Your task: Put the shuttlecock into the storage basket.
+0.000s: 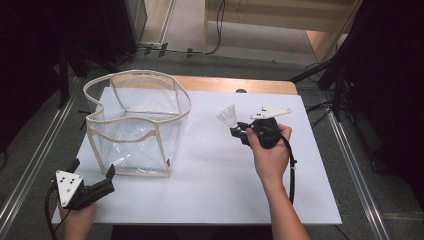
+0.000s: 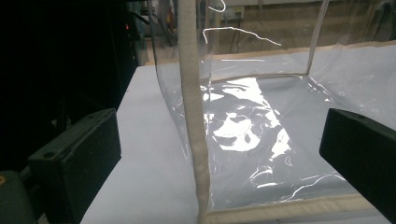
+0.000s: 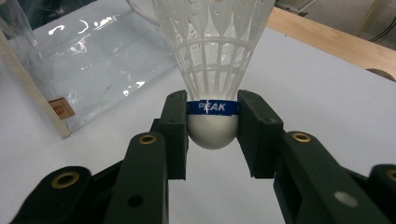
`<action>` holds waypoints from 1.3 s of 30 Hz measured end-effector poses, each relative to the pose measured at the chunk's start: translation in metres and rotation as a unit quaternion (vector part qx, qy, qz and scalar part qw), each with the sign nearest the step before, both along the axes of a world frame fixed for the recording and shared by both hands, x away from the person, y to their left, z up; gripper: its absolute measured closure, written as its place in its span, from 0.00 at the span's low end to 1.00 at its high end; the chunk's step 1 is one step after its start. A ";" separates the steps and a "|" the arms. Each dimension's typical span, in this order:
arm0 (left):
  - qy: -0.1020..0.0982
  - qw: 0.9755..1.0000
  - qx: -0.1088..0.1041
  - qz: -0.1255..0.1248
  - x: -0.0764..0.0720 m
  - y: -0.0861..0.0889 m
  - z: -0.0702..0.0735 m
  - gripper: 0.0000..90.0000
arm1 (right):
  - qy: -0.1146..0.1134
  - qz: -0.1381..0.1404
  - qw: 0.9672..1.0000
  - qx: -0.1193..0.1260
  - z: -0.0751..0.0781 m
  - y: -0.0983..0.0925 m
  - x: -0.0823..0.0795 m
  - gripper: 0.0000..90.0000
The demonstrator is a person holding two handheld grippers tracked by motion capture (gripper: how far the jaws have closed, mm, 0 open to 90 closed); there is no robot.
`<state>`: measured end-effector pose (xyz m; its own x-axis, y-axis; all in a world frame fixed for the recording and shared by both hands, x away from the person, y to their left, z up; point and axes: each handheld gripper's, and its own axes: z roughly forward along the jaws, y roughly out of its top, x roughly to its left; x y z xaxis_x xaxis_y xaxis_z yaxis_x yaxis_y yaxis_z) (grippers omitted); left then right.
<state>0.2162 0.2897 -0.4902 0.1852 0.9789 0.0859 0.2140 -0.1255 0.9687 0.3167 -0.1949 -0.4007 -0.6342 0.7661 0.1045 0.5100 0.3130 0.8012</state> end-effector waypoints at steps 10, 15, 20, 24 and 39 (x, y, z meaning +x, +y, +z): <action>-0.001 1.000 0.002 -0.001 0.000 0.000 0.000 0.00 | -0.011 0.006 1.000 0.003 0.011 0.006 0.004 0.70; -0.001 1.000 0.002 -0.001 0.000 -0.001 0.000 0.00 | -0.015 0.009 1.000 0.007 0.016 0.010 0.007 0.70; -0.001 1.000 0.002 -0.002 0.000 -0.001 0.000 0.00 | -0.023 0.014 1.000 0.010 0.023 0.015 0.010 0.70; 0.000 1.000 0.003 -0.002 0.000 -0.001 0.000 0.00 | -0.027 0.013 0.999 0.012 0.027 0.016 0.010 0.70; -0.001 1.000 0.005 0.001 -0.001 -0.001 0.000 0.00 | -0.043 0.018 0.999 0.024 0.045 0.024 0.013 0.70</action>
